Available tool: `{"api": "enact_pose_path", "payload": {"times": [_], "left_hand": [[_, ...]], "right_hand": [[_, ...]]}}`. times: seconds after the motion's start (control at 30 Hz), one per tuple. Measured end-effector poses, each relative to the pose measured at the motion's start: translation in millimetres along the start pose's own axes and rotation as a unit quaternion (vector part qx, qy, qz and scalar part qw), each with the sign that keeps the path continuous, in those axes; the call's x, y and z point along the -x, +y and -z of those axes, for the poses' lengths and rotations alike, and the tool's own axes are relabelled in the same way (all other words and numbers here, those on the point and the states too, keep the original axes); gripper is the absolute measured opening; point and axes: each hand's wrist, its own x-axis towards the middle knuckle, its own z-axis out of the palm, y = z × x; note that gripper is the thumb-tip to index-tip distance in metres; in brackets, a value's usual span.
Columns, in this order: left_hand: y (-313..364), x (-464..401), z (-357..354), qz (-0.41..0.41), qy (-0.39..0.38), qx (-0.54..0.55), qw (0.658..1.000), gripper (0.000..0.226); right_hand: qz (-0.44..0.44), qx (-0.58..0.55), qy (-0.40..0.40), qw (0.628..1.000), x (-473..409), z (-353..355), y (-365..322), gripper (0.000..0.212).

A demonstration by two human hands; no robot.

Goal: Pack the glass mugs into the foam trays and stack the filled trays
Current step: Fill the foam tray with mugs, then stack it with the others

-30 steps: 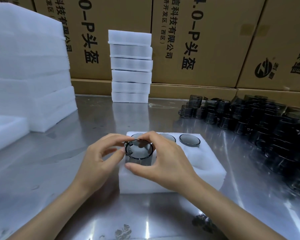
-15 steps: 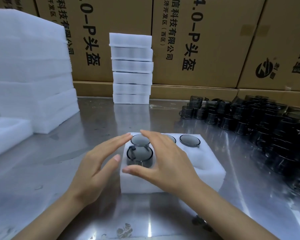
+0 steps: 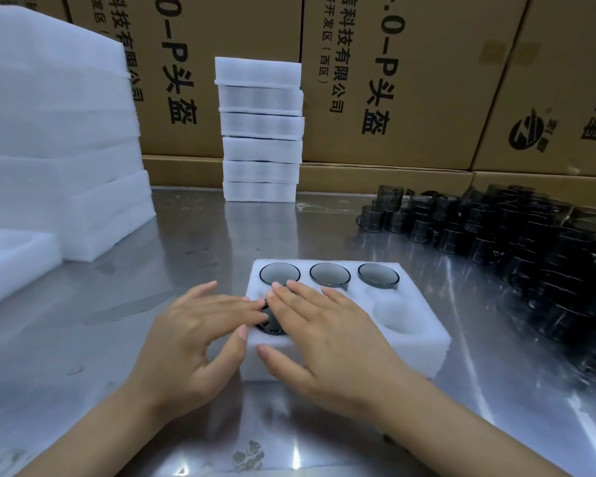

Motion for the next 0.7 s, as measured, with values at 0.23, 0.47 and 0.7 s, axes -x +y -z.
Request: {"api": "enact_pose_path", "payload": {"times": [0.23,0.47,0.7], "left_hand": [[1,3,-5,0.021,-0.004,0.01,1.0,0.037],[-4,0,-25,0.063,-0.094,0.05,0.992,0.068],[-15,-13,-33,0.063,-0.075,0.083,0.992,0.062]], "right_hand": [[0.002,-0.038,0.006,0.999,1,3,3,0.063],[-0.147,-0.173,0.231,0.946,-1,27,54,0.033],[-0.31,-0.221,0.187,0.905,-16,28,143,0.033]]}}
